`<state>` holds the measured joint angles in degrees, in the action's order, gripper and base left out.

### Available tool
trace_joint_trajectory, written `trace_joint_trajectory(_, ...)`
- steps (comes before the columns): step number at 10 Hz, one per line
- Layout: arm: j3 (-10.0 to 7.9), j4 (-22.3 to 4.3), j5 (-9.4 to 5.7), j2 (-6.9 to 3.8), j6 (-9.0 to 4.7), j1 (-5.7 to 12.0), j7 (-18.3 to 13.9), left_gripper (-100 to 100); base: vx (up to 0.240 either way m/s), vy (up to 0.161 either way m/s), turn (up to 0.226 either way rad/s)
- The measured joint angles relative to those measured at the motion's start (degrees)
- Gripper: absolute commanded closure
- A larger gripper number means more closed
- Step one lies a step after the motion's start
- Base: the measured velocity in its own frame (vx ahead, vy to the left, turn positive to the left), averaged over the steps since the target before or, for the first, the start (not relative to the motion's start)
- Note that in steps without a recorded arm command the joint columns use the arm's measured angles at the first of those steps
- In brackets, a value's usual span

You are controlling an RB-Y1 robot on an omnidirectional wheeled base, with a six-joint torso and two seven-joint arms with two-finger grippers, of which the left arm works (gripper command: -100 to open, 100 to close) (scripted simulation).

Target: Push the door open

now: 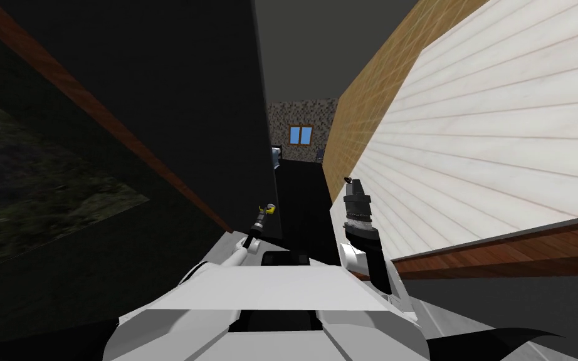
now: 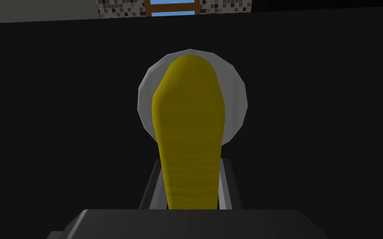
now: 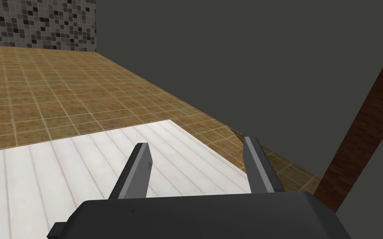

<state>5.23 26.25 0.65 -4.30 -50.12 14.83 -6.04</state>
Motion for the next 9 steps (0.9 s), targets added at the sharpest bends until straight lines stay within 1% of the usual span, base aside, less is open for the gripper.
trace_joint_trajectory(2,-0.67,-4.01,-0.42,-0.2,-2.03,1.95,0.17,100,0.036,-0.002,-0.008)
trace_joint_trajectory(3,-0.98,-9.43,-0.66,-0.17,-4.22,4.61,0.14,100,-0.021,0.004,-0.02)
trace_joint_trajectory(4,-0.06,-1.38,0.09,-0.64,-0.69,0.0,-0.08,100,-0.039,0.006,0.006)
trace_joint_trajectory(5,0.04,0.59,0.13,-0.61,1.03,-0.87,-0.21,100,-0.033,0.005,0.003)
trace_joint_trajectory(6,0.1,2.53,0.11,-0.57,1.62,-1.79,-0.27,100,0.081,-0.037,0.059)
trace_joint_trajectory(7,-0.33,3.58,-0.12,-0.41,1.93,-2.51,0.09,100,0.16,-0.098,0.082)
trace_joint_trajectory(8,-0.85,3.48,-0.43,-0.66,2.01,-2.42,0.29,100,0.147,-0.09,0.042)
trace_joint_trajectory(9,-1.39,2.32,-0.74,-0.74,1.32,-1.77,0.45,100,0.149,-0.086,0.047)
